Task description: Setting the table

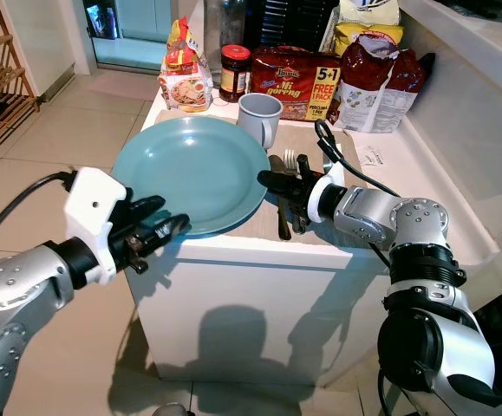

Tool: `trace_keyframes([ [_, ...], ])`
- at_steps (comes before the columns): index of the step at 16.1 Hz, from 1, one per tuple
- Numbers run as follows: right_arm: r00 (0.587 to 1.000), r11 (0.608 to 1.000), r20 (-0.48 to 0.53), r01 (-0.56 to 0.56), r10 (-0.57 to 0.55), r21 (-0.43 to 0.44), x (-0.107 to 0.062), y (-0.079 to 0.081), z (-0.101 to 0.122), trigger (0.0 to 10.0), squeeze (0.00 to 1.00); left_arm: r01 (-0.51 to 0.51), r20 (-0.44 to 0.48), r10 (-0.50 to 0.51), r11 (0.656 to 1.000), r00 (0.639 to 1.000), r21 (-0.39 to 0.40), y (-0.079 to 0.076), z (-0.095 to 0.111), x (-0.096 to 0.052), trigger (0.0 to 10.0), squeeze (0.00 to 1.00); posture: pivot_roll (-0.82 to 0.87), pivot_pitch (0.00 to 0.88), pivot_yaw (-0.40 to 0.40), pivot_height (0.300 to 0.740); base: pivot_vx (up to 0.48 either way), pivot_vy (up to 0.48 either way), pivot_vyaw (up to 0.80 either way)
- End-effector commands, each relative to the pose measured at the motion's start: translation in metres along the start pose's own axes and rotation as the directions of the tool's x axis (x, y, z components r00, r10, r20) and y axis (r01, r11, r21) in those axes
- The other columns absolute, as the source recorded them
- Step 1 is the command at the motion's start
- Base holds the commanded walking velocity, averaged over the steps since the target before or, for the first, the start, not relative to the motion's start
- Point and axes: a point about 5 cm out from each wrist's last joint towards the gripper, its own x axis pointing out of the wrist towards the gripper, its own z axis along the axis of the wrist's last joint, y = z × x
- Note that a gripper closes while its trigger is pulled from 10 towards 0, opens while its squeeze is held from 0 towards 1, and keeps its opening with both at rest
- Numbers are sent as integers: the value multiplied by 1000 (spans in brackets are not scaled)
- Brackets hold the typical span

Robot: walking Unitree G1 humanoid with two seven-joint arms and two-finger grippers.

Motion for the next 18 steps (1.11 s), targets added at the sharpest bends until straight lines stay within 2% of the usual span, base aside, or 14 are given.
trace_keyframes([
  [1, 997, 999, 62, -33, 34, -28, -5, 11, 10, 0, 0, 2, 117, -3, 1000, 993, 8, -3, 20, -3, 10000, 0, 74, 0, -125, 740, 0, 0, 0],
  [2, 991, 996, 112, -72, 79, -59, -9, 22, 15, 0, 0, -26, 266, 33, 999, 964, -32, 1, 43, -6, 10000, 0, 78, 0, -129, 740, 0, 0, 0],
  [3, 984, 990, 157, -71, 89, -120, -15, 32, 21, 0, 0, -65, 325, 81, 996, 942, -61, 8, 56, -10, 10000, 0, 79, 0, -128, 740, 0, 0, 0],
  [4, 975, 984, 202, -54, 88, -169, -21, 41, 25, 0, 0, -91, 342, 107, 994, 934, -62, 13, 61, -13, 10000, 0, 79, 0, -127, 740, 0, 0, 0],
  [6, 931, 974, 337, -68, 139, -215, -39, 59, 38, 0, 0, -105, 274, 104, 994, 956, -13, 13, 53, -11, 10000, 0, 74, 0, -120, 740, 0, 0, 0],
  [8, 882, 953, 445, -15, 154, -301, -57, 68, 48, 10000, 0, -82, 235, 85, 996, 968, -22, 7, 44, -4, 10000, 0, 61, 0, -109, 740, -141, 0, 0],
  [9, 831, 923, 498, -46, 247, -381, -71, 79, 48, 10000, 0, -57, 227, 64, 998, 972, -40, 1, 42, 3, 10000, 0, 51, 0, -103, 740, -330, 0, 0],
  [10, 811, 893, 521, -2, 265, -451, -79, 81, 46, 10000, 0, -44, 228, 54, 998, 972, -47, -2, 42, 7, 10000, 0, 44, 0, -99, 740, -326, 0, 0],
  [12, 780, 859, 551, 35, 296, -512, -87, 83, 41, 10000, 0, -50, 226, 57, 998, 972, -36, -2, 42, 12, 10000, 0, 35, 0, -90, 740, -148, 0, 0],
  [13, 743, 849, 603, 91, 290, -520, -94, 85, 40, 10000, 0, -155, 199, 152, 988, 968, -1, 5, 35, 21, 10000, 0, 28, 0, -83, 740, 0, 0, 0],
  [15, 706, 836, 643, 135, 296, -533, -102, 84, 39, 10000, 0, -280, 191, 276, 960, 942, -7, 13, 26, 31, 10000, 0, 19, 0, -79, 740, 0, 0, 0],
  [16, 712, 811, 628, 142, 315, -567, -106, 77, 35, 10000, 0, -323, 178, 316, 946, 932, 13, 13, 18, 35, 10000, 0, 10, 0, -75, 740, 0, 0, 0],
  [17, 725, 811, 603, 106, 333, -575, -107, 73, 32, 10000, 0, -328, 160, 319, 944, 934, 33, 12, 13, 37, 10000, 0, 9, 0, -74, 740, 0, 0, 0],
  [18, 770, 809, 536, 44, 346, -586, -108, 64, 21, 10000, 0, -319, 103, 310, 944, 945, 84, 7, 1, 41, 10000, 0, 6, 0, -72, 740, 0, -435, 0],
])
